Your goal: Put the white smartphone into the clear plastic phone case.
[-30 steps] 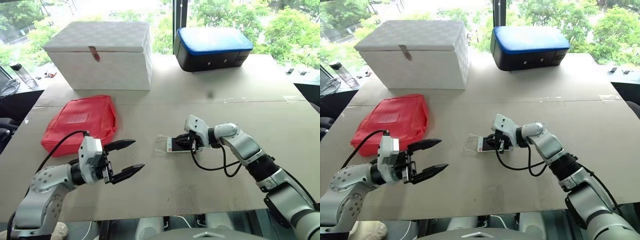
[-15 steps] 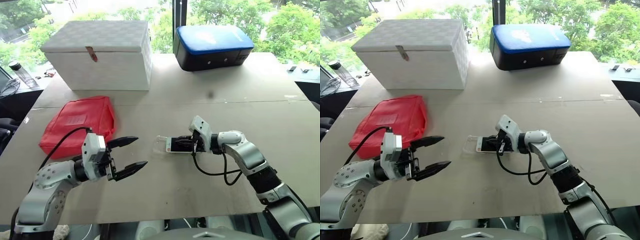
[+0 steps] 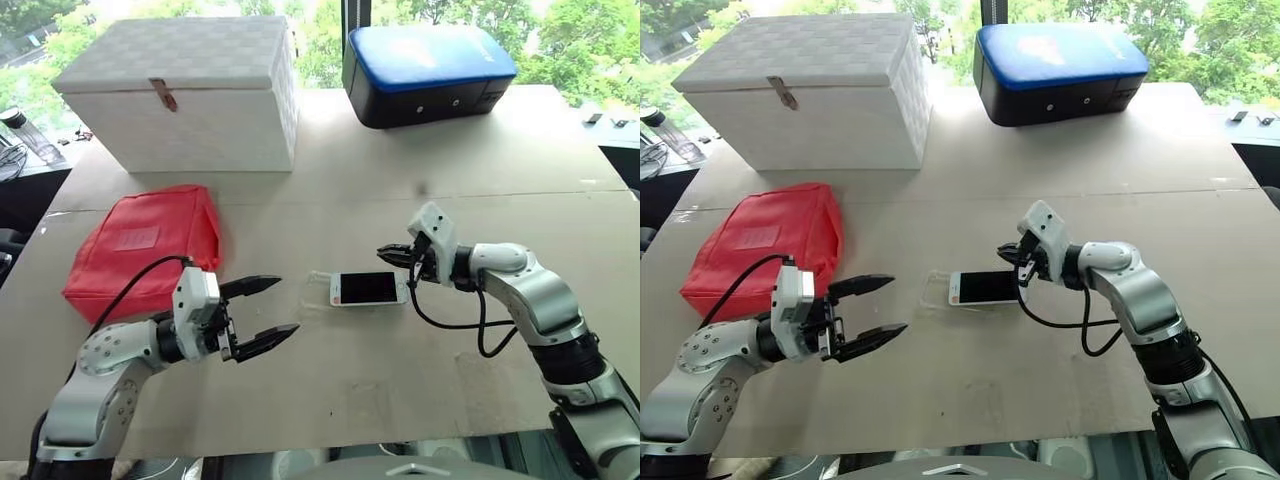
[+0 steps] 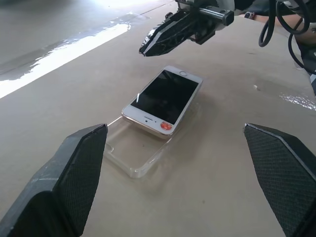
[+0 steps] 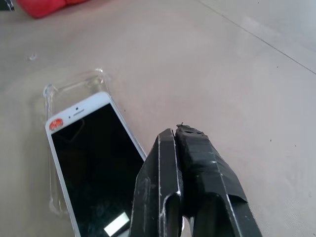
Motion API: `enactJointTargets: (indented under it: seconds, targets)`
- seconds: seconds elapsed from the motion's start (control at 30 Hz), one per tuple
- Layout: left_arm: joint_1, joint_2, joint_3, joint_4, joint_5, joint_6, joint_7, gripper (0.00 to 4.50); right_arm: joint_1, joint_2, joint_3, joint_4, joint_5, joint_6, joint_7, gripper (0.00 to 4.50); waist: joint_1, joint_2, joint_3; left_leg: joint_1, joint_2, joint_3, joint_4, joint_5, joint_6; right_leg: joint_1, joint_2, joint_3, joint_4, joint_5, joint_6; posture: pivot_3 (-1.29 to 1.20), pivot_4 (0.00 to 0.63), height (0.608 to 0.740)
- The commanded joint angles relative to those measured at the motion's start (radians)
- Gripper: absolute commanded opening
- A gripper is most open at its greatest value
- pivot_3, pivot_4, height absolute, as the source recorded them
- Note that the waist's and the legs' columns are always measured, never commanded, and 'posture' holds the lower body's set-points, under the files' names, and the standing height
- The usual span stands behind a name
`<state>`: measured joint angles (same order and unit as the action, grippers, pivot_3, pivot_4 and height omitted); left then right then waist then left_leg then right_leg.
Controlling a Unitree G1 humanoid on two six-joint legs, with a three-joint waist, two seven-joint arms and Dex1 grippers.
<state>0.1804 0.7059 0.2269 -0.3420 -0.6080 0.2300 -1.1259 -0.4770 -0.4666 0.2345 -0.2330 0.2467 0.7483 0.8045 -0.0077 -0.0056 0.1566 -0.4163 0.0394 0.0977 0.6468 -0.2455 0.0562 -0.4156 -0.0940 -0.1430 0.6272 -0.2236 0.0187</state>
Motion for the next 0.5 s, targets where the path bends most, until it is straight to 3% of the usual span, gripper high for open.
enactJointTargets:
  seconds: [0.03, 0.5]
  targets:
    - [-0.008, -0.003, 0.002, -0.009, 0.005, -0.019, 0.004, 4.50, -0.026, -0.046, 0.059, 0.030, -0.074, -0.090, 0.016, 0.02, 0.000, 0.000, 0.000, 0.000, 0.000, 0.000, 0.001, 0.000, 0.000, 0.000, 0.000, 0.000, 0.000, 0.000, 0.000, 0.00, 0.150, 0.740]
    - [-0.006, 0.002, 0.018, 0.000, 0.008, -0.024, -0.018, 4.50, -0.128, -0.153, 0.099, 0.279, -0.090, -0.344, 0.328, 0.02, -0.001, -0.001, 0.005, 0.000, 0.001, 0.002, 0.003, 0.003, -0.005, 0.001, 0.002, 0.001, 0.001, 0.001, -0.002, 0.00, 0.150, 0.740]
